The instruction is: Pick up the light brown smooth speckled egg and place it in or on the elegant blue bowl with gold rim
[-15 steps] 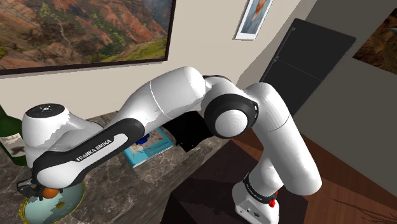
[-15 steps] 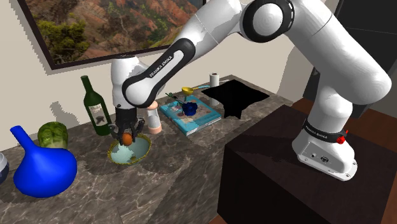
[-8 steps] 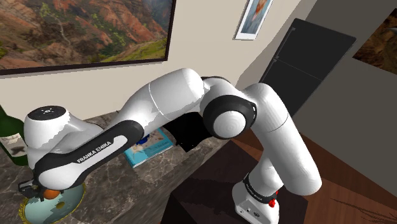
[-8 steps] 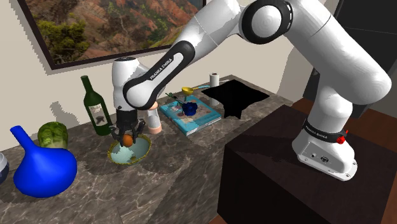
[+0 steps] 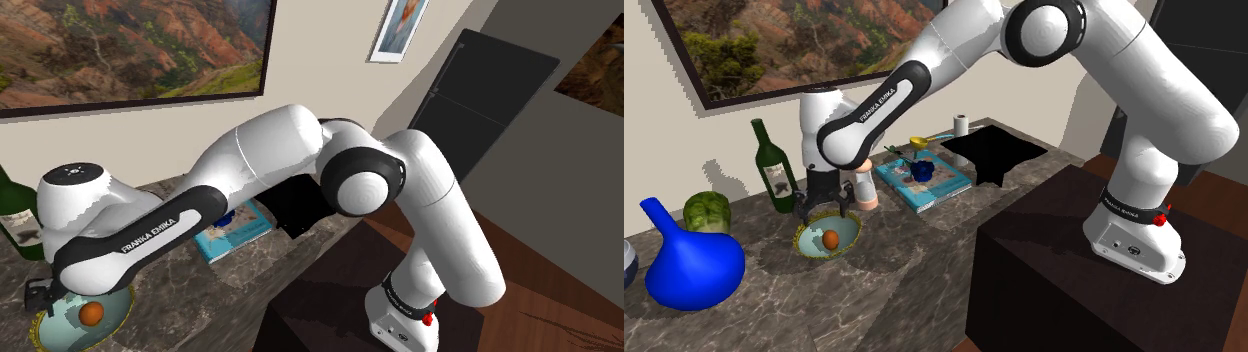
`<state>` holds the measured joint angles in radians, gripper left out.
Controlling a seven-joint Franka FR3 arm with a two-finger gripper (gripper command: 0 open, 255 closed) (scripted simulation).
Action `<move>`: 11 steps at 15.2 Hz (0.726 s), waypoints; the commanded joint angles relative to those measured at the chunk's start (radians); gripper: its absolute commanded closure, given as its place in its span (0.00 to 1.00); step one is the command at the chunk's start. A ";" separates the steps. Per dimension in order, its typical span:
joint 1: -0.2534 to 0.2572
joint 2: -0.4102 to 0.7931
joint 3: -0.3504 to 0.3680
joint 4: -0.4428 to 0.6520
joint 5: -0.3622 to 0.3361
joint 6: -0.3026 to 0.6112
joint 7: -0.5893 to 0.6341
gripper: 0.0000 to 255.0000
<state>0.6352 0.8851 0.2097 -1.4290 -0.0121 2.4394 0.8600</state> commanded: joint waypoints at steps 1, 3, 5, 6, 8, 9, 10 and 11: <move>-0.008 -0.046 0.005 -0.028 0.004 -0.017 -0.001 0.00; -0.019 -0.096 0.010 -0.053 0.009 -0.043 -0.004 0.00; -0.019 -0.096 0.010 -0.053 0.009 -0.043 -0.004 0.00; -0.019 -0.096 0.010 -0.053 0.009 -0.043 -0.004 0.00; -0.019 -0.096 0.010 -0.053 0.009 -0.043 -0.004 0.00; -0.019 -0.096 0.010 -0.053 0.009 -0.043 -0.004 0.00; -0.019 -0.096 0.010 -0.053 0.009 -0.043 -0.004 0.00; -0.019 -0.096 0.010 -0.053 0.009 -0.043 -0.004 0.00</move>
